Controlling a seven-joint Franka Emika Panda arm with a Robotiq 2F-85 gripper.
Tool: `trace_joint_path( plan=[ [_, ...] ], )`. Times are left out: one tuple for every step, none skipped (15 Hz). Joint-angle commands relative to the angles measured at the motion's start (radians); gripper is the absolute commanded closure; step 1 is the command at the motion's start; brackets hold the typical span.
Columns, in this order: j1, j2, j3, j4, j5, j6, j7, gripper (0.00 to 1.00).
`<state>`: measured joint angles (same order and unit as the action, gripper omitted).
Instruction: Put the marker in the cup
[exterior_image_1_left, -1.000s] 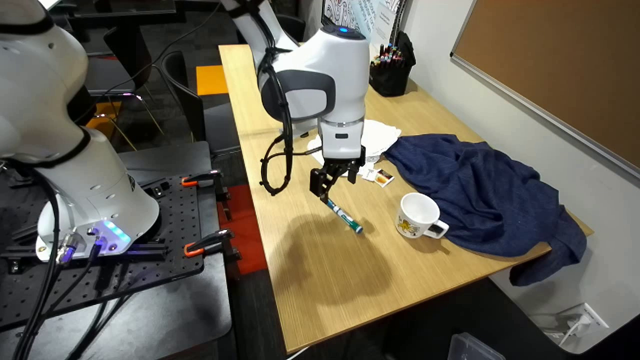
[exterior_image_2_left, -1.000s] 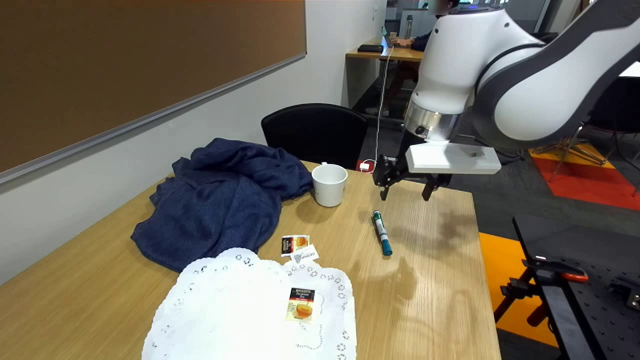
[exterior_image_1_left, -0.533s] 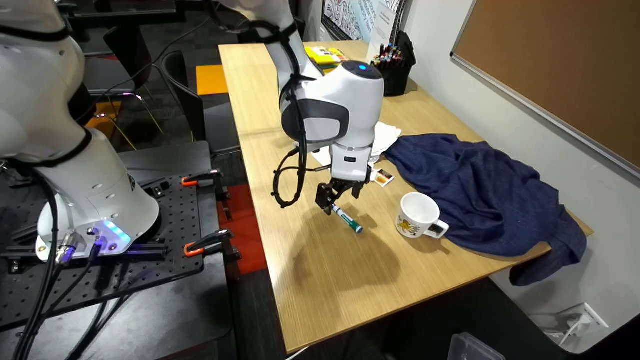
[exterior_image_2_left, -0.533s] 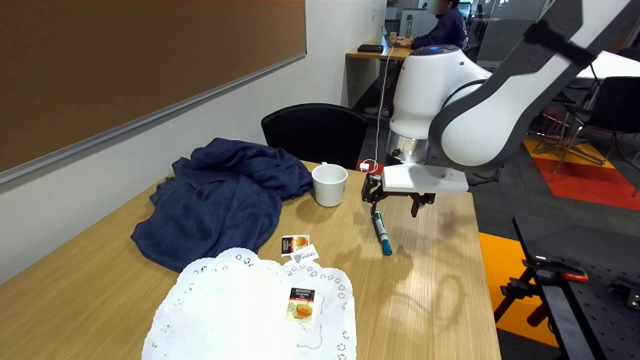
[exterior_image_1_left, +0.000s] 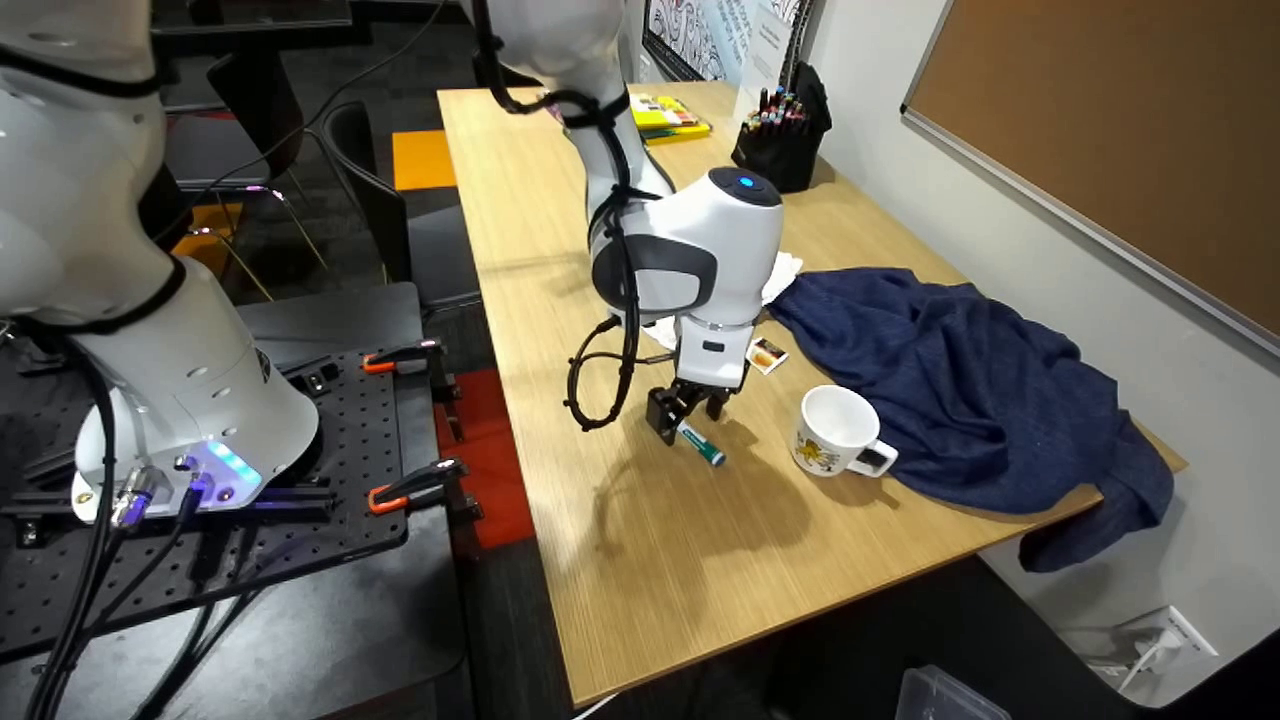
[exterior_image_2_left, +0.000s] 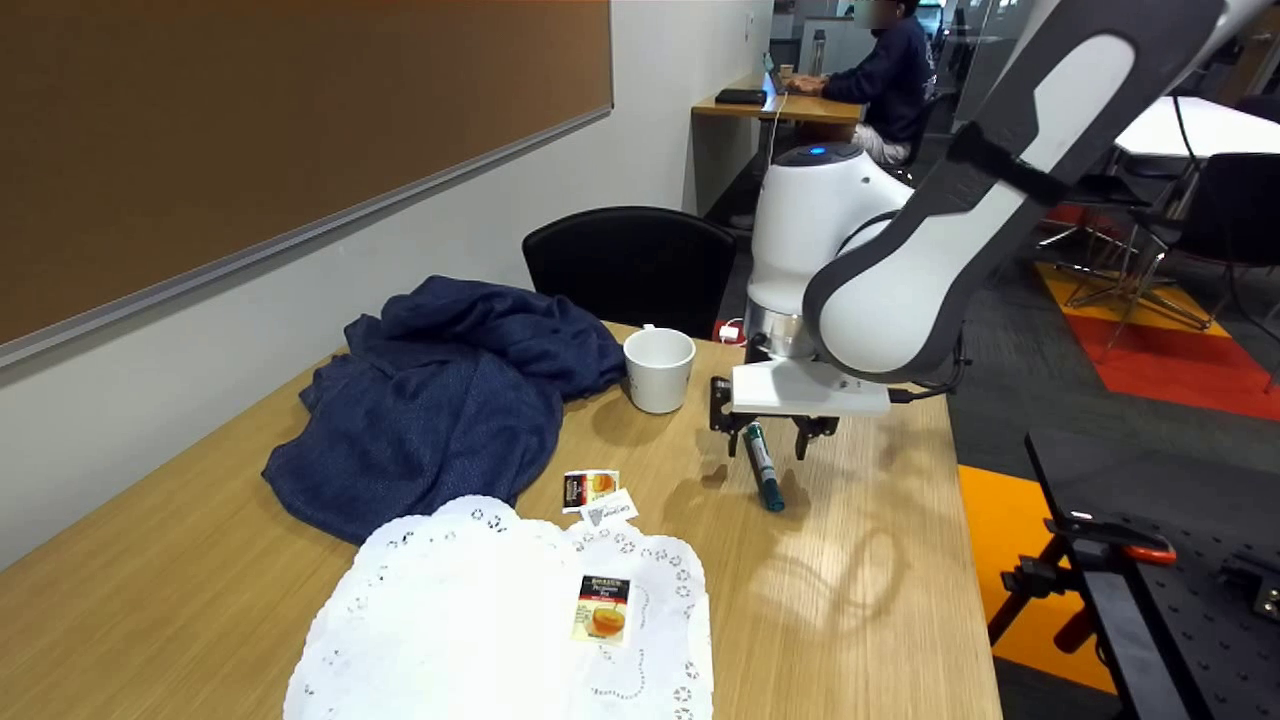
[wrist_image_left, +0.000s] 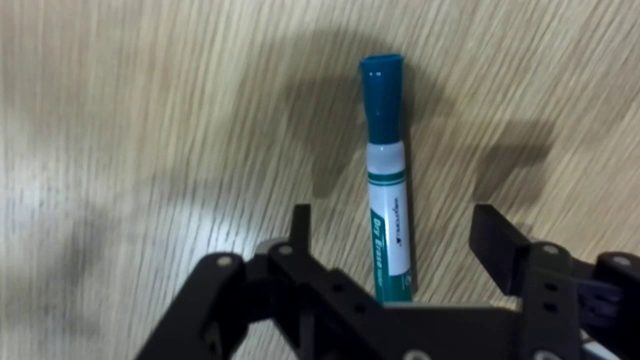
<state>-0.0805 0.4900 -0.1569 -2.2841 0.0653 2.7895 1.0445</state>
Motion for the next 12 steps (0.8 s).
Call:
trace_joint_path(
  plan=[
    [0.026, 0.035, -0.023, 0.031, 0.038, 0.008, -0.03, 0.47],
    [0.028, 0.04, -0.026, 0.035, 0.038, 0.007, -0.029, 0.56],
    [0.03, 0.043, -0.029, 0.037, 0.036, 0.006, -0.029, 0.63],
    [0.034, 0.044, -0.033, 0.037, 0.034, 0.007, -0.028, 0.72],
    [0.04, 0.038, -0.039, 0.033, 0.031, 0.006, -0.028, 0.79],
    [0.043, 0.025, -0.042, 0.023, 0.027, 0.006, -0.032, 0.88],
    [0.042, -0.008, -0.034, 0.002, 0.026, 0.004, -0.053, 0.94],
    [0.042, -0.037, -0.029, -0.017, 0.022, -0.002, -0.075, 0.99],
    [0.047, -0.067, -0.026, -0.035, 0.017, -0.004, -0.101, 0.96],
    [0.041, -0.114, -0.012, -0.056, 0.015, -0.027, -0.153, 0.95],
    [0.038, -0.155, 0.001, -0.07, 0.016, -0.06, -0.205, 0.95],
    [0.037, -0.204, 0.011, -0.088, 0.01, -0.091, -0.264, 0.95]
  ],
)
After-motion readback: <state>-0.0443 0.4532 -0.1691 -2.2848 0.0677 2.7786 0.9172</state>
